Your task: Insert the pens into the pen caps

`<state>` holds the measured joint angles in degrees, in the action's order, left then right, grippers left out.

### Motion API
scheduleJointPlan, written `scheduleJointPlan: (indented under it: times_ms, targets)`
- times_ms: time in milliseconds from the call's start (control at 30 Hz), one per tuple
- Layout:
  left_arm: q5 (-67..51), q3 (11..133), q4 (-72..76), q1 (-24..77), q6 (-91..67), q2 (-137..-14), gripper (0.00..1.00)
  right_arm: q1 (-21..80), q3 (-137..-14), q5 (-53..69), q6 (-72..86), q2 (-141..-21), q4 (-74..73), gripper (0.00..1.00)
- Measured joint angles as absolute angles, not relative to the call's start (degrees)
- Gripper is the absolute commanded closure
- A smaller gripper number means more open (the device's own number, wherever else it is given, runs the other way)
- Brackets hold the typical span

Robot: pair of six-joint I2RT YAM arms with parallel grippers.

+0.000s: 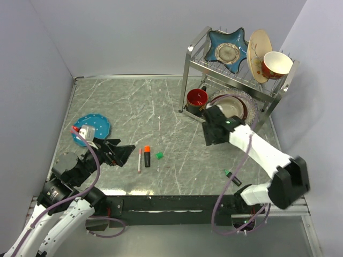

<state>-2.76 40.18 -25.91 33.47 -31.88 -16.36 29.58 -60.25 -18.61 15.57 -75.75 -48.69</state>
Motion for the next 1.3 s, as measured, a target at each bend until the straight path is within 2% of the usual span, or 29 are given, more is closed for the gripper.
scheduleJointPlan:
  times_ms: [167,233,567,867,1200,1300]
  targets:
    - [-2.8,40.2,-25.9,33.5,-31.9,-16.4,0.01,30.3,-61.4,-16.8,2.9,-87.5,-53.3,0.43]
    - [-2.8,40.2,-25.9,33.5,-31.8,-16.6,0.01,30.3,-58.5,-14.3,-1.7,-89.5,-54.3,0.42]
    - [-3.2,40.2,-25.9,33.5,-31.1,-19.4,0.01,29.9,-46.5,-6.1,-16.4,-80.4,-56.9,0.38]
    - [-3.2,40.2,-25.9,33.5,-31.0,-20.5,0.01,24.7,-43.4,-4.7,-22.9,-80.5,-54.9,0.39]
    - [-2.3,40.2,-25.9,33.5,-31.0,-21.2,0.01,22.9,-43.6,-2.0,-25.3,-88.6,-53.2,0.44]
    - [-1.8,40.2,-25.9,33.5,-31.0,-21.2,0.01,22.6,-43.8,-1.9,-25.4,-89.0,-53.4,0.54]
